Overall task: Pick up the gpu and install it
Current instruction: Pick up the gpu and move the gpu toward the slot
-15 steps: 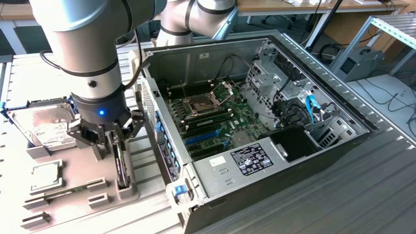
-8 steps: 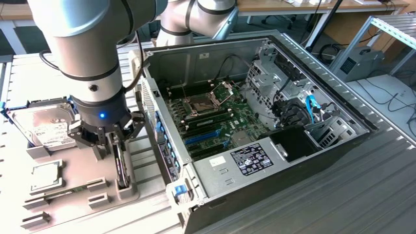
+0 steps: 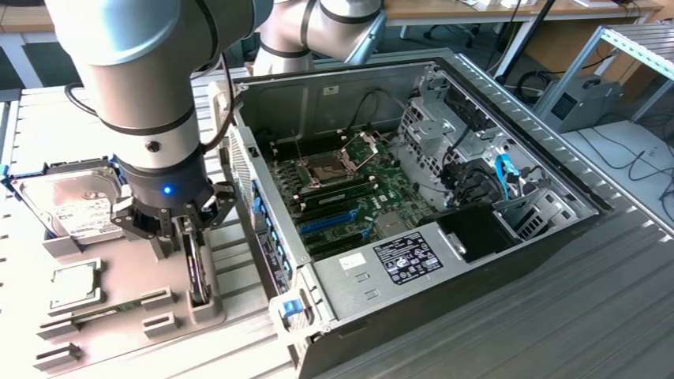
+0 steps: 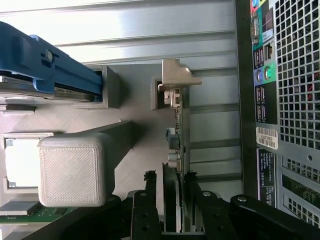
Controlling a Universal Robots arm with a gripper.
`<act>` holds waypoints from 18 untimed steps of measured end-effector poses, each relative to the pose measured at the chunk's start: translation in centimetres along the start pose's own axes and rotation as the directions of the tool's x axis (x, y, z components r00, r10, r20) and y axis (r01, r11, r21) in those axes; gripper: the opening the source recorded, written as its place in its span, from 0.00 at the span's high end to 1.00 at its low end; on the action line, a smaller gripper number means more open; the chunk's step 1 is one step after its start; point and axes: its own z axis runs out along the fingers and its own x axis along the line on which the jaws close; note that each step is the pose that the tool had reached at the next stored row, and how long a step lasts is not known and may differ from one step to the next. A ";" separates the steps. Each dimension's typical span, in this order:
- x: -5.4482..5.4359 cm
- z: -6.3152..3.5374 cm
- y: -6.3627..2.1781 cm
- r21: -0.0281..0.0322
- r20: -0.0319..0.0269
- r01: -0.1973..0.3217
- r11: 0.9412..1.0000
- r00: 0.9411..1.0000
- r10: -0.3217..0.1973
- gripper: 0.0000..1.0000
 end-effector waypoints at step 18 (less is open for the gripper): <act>-0.1 0.00 -0.83 0.000 0.000 0.000 1.000 1.000 0.000 0.64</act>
